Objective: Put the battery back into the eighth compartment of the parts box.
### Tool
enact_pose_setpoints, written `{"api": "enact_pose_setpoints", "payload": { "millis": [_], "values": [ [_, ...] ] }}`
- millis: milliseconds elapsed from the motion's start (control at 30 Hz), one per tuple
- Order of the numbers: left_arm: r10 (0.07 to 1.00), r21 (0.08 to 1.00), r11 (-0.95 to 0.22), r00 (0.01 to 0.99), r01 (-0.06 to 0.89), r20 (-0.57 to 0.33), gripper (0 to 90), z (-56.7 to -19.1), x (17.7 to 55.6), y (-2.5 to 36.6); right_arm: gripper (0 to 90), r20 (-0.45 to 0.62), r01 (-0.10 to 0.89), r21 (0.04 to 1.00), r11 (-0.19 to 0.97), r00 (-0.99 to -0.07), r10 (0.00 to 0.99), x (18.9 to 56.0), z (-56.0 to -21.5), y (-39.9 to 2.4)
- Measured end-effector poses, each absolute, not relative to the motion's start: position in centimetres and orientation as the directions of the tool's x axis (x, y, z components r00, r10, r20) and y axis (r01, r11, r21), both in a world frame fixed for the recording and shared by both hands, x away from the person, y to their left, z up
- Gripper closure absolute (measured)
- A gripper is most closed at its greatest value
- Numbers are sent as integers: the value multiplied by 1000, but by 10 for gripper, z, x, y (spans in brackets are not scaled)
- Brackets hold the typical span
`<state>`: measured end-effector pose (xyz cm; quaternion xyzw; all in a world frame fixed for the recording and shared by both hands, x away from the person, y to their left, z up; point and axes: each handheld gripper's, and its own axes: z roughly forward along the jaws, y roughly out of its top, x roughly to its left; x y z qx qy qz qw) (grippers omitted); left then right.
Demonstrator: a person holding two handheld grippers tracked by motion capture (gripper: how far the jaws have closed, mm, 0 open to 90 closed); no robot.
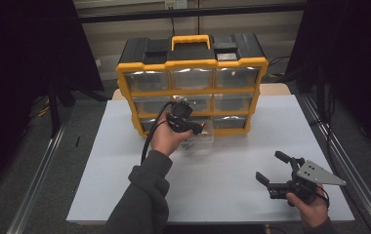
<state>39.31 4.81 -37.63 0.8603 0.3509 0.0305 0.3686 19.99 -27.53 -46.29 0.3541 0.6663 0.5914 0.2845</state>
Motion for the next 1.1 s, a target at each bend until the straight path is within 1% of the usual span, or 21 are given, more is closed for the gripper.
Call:
{"api": "enact_pose_setpoints", "payload": {
  "millis": [267,700,733,767,800,833,933,967,1000,1033,1100],
  "values": [
    [641,648,-474,738,596,-209,774,-384,397,40,20,40,137,989,51,-589,807,200,-463,-276],
    [633,642,-484,744,595,-212,772,-392,400,35,20,43,137,989,48,-591,806,200,-463,-275],
    [633,642,-484,744,595,-212,758,-392,400,35,20,43,137,989,48,-591,806,200,-463,-275],
    [623,645,-490,753,587,-213,683,-393,400,35,20,43,137,989,47,-591,806,200,-463,-276],
    [617,655,-479,755,585,-223,683,-393,400,35,20,43,137,989,47,-591,806,200,-463,-276],
    [610,672,-480,765,564,-207,632,-390,398,36,20,45,134,990,43,-592,805,200,-463,-275],
    [592,697,-458,774,552,-225,609,-385,395,38,20,36,132,990,54,-596,802,201,-463,-276],
    [583,704,-462,783,539,-217,542,-381,391,41,20,42,141,989,53,-594,803,201,-464,-276],
    [583,704,-462,783,539,-217,502,-381,391,41,20,42,141,989,53,-594,803,201,-464,-276],
    [575,722,-449,789,526,-218,502,-380,388,43,20,42,140,989,53,-595,802,201,-464,-276],
    [555,739,-446,804,504,-213,467,-377,381,50,20,46,140,989,47,-590,806,200,-464,-276]
  ]
}}
